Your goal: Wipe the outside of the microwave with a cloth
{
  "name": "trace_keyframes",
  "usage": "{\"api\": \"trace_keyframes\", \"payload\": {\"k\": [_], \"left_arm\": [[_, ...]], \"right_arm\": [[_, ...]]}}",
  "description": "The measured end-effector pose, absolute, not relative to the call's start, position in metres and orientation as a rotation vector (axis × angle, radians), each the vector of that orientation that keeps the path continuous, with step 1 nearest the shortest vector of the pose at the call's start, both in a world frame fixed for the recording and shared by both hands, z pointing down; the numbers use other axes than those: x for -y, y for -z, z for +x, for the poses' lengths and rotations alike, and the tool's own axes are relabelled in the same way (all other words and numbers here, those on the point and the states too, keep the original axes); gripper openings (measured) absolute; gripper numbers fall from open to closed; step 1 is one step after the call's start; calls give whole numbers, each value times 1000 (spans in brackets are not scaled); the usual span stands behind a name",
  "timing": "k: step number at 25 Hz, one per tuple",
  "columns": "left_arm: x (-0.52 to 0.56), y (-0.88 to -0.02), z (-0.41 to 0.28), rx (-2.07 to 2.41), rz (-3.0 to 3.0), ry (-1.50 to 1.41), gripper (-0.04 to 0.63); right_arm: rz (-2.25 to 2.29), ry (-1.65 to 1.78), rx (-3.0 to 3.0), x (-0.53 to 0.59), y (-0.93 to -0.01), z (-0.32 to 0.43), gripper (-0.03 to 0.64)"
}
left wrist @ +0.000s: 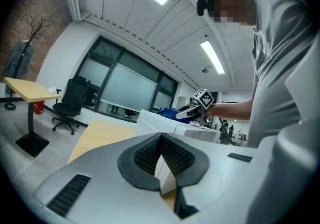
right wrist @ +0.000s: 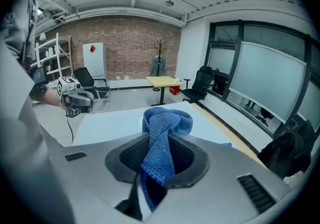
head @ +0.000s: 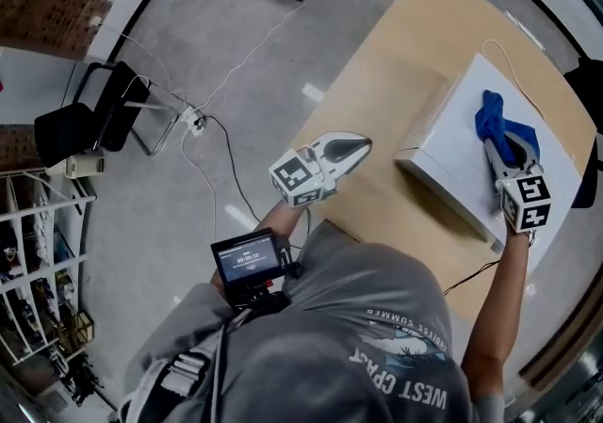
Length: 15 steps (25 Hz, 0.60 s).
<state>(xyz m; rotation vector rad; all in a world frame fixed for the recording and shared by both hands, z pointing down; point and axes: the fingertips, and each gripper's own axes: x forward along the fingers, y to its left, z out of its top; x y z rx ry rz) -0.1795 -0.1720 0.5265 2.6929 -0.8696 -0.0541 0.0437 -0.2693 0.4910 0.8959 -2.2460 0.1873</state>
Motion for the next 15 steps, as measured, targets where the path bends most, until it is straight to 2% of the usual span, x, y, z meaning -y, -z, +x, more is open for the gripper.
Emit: {"api": "trace_keyframes", "payload": {"k": [5, 15], "left_arm": [[177, -530, -205, 872, 2708, 51, 23], [194, -517, -211, 832, 2733, 62, 23]], "right_arm": [[835, -170, 2277, 274, -497, -12, 98], [753, -151, 2287, 287, -488, -72, 98]]}}
